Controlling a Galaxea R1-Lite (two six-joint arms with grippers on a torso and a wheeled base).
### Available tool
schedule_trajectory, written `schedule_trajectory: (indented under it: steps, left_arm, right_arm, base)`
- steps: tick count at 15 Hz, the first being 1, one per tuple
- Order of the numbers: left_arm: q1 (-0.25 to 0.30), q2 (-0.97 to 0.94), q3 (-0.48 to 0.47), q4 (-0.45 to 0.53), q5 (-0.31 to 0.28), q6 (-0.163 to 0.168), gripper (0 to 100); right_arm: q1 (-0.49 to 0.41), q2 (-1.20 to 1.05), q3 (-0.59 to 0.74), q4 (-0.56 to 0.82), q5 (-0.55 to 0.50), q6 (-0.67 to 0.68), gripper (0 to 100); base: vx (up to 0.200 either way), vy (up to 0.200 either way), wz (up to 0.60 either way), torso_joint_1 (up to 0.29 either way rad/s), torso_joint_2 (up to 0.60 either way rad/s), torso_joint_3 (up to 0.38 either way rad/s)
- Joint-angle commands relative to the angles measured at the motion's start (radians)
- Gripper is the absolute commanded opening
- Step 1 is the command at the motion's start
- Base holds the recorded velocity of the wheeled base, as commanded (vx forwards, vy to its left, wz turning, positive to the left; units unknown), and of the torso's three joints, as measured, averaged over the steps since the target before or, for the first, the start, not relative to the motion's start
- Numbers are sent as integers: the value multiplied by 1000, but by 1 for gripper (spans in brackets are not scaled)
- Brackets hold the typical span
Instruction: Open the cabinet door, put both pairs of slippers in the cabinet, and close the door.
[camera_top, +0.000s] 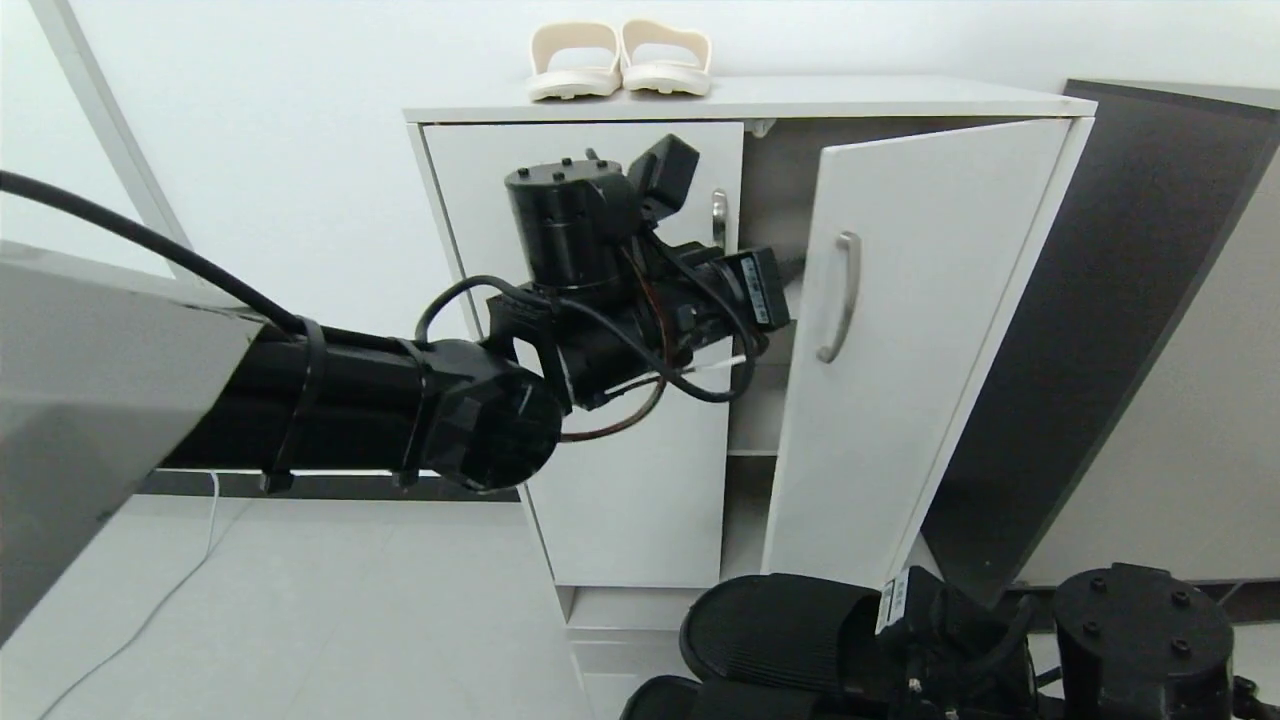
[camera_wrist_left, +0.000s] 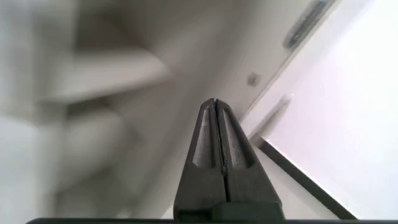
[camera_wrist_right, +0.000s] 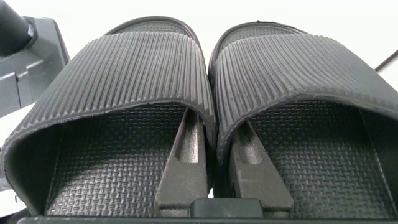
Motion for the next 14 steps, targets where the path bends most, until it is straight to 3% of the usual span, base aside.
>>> schedule_trajectory:
  steps: [1, 3, 7, 8, 10, 11, 12, 13, 14]
  left_arm:
    - [-57, -34, 63, -13, 0, 1, 0]
    - [-55, -31, 66, -45, 3, -2, 0]
    - [52, -86, 78, -53, 38, 1, 0]
    - [81, -134, 103, -48, 60, 1, 0]
    - [145, -324, 245, -2, 101, 17, 0]
    - [182, -436, 325, 59, 121, 50, 0]
    - [224, -620, 429, 200, 218, 121, 0]
    - [250, -775, 502, 332, 333, 172, 0]
    - [264, -919, 554, 441, 423, 192, 0]
  right_arm:
    - [5, 3, 3, 0, 1, 0, 0]
    - [5, 2, 3, 0, 1, 0, 0]
    - [-10, 6, -9, -2, 1, 3, 0]
    - [-30, 16, -14, -3, -1, 3, 0]
    - [-61, 25, -30, -3, -1, 4, 0]
    - [-73, 25, -44, -3, -12, 4, 0]
    - [-92, 29, -81, 1, -87, 9, 0]
    - [-101, 52, -133, 6, -205, 15, 0]
    - [-101, 81, -175, 6, -325, 35, 0]
  base:
    - [-200, 0, 0, -2, -2, 7]
    - [-200, 0, 0, -2, 7, 2]
    - [0, 0, 0, 0, 0, 0]
    - [0, 0, 0, 0, 0, 0]
    - [0, 0, 0, 0, 0, 0]
    - [0, 0, 0, 0, 0, 0]
    - [0, 0, 0, 0, 0, 0]
    - [0, 0, 0, 0, 0, 0]
    - [0, 0, 0, 0, 0, 0]
